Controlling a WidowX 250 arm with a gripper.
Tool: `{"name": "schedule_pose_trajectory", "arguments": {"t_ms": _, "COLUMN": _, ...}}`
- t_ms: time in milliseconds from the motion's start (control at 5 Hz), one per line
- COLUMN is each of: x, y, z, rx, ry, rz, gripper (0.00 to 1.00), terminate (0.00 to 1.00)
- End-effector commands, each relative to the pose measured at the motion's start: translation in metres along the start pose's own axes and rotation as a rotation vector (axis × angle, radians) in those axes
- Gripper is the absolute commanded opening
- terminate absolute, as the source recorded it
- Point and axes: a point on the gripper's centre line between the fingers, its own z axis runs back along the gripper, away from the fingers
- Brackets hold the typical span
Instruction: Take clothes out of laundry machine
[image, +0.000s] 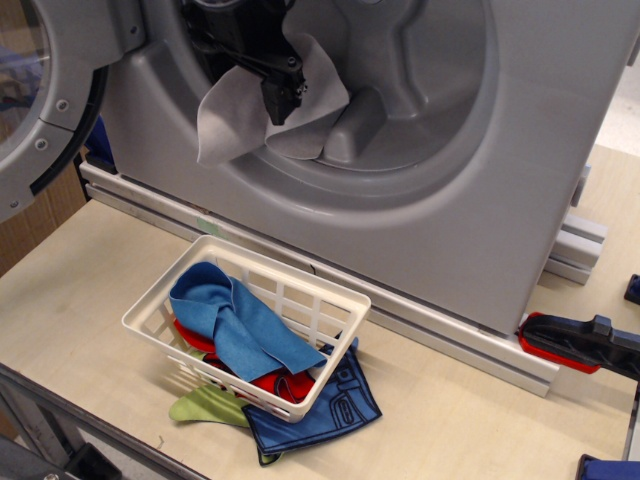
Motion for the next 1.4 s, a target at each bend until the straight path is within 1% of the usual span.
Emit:
{"name": "schedule_pose_trajectory", "arguments": {"t_ms": 0, "x": 0.012, "y": 0.001, "z": -0.01, "rx": -0.009, "ry": 0.012, "rz": 0.001, "gripper": 0.0, "terminate": 0.0}}
{"name": "schedule_pose_trajectory", "arguments": {"t_ms": 200, "x": 0.008, "y": 0.002, "z": -0.004, "rx": 0.009, "ry": 0.009, "rz": 0.02, "gripper": 0.0, "terminate": 0.0}}
{"name": "schedule_pose_trajectory", "arguments": {"t_ms": 400, "x": -0.002, "y": 0.0, "z": 0.01, "rx": 0.053, "ry": 0.012, "rz": 0.052, "gripper": 0.0, "terminate": 0.0}}
{"name": "schedule_pose_trajectory", "arguments": {"t_ms": 600, "x": -0.01, "y": 0.001, "z": 0.022, "rx": 0.073, "ry": 0.015, "rz": 0.112, "gripper": 0.0, "terminate": 0.0}}
{"name": "schedule_pose_trajectory", "arguments": {"t_ms": 800, "x": -0.023, "y": -0.012, "z": 0.045, "rx": 0.096, "ry": 0.0, "rz": 0.155, "gripper": 0.0, "terminate": 0.0}}
{"name": "schedule_pose_trajectory", "arguments": {"t_ms": 1000, "x": -0.05, "y": -0.036, "z": 0.058, "rx": 0.03, "ry": 0.036, "rz": 0.244, "gripper": 0.0, "terminate": 0.0}}
{"name": "schedule_pose_trajectory", "arguments": {"t_ms": 1200, "x": -0.072, "y": -0.059, "z": 0.048, "rx": -0.015, "ry": 0.091, "rz": 0.239, "gripper": 0.0, "terminate": 0.0}}
